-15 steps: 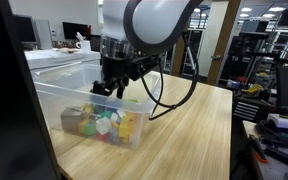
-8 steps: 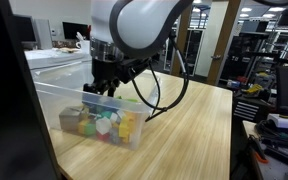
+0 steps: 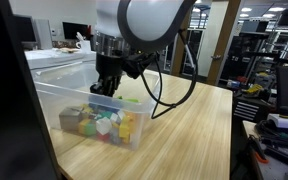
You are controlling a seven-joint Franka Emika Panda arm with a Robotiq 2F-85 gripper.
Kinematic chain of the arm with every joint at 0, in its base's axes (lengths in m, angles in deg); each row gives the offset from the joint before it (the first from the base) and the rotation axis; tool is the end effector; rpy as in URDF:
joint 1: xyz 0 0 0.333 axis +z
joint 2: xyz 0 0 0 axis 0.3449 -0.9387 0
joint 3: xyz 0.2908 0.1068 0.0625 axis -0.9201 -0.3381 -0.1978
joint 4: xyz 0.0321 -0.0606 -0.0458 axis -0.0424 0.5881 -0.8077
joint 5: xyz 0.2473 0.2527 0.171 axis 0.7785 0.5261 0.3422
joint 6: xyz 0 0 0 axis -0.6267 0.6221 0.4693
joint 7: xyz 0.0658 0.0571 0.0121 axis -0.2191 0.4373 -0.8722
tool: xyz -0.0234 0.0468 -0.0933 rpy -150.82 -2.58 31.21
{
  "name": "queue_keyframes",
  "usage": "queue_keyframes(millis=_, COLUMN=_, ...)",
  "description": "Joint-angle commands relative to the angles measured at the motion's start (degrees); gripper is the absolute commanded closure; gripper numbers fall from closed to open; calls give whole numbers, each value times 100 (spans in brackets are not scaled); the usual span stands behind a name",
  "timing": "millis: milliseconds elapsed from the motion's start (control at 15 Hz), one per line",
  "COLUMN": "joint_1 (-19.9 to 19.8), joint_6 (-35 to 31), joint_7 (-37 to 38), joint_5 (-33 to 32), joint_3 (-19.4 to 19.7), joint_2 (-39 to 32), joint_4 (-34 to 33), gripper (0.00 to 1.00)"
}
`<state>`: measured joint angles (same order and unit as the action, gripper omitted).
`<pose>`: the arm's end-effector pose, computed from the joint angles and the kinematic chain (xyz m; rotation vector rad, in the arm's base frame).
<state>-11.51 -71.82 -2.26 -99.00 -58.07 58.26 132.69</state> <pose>0.6029 0.1219 0.2868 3.0604 0.2669 0.3121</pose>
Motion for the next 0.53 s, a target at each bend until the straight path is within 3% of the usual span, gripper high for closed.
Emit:
queue_keyframes(millis=0, joint_1=-103, joint_6=89, joint_7=-488, joint_5=115, joint_3=-110, joint_2=800, joint_4=740, gripper=89)
queue_keyframes(millis=133, joint_1=-129, joint_6=120, joint_7=-631, joint_5=162, joint_3=-143, joint_2=1138, joint_4=976, gripper=100)
queue_keyframes(millis=200, joint_1=-128, joint_6=137, joint_7=-676, joint_5=135, joint_3=-140, joint_2=1380, joint_4=1134, gripper=100)
queue_keyframes(millis=267, joint_1=-107, joint_6=237, joint_7=-579, joint_5=46, joint_3=-104, joint_2=1439, joint_4=1162, gripper=74)
queue_keyframes(millis=333, joint_1=-113, joint_6=264, joint_7=-559, joint_5=29, joint_3=-97, joint_2=1486, joint_4=1206, gripper=74)
queue_keyframes(millis=467, joint_1=-137, joint_6=305, joint_7=-525, joint_5=-41, joint_3=-73, joint_2=1509, joint_4=1254, gripper=60)
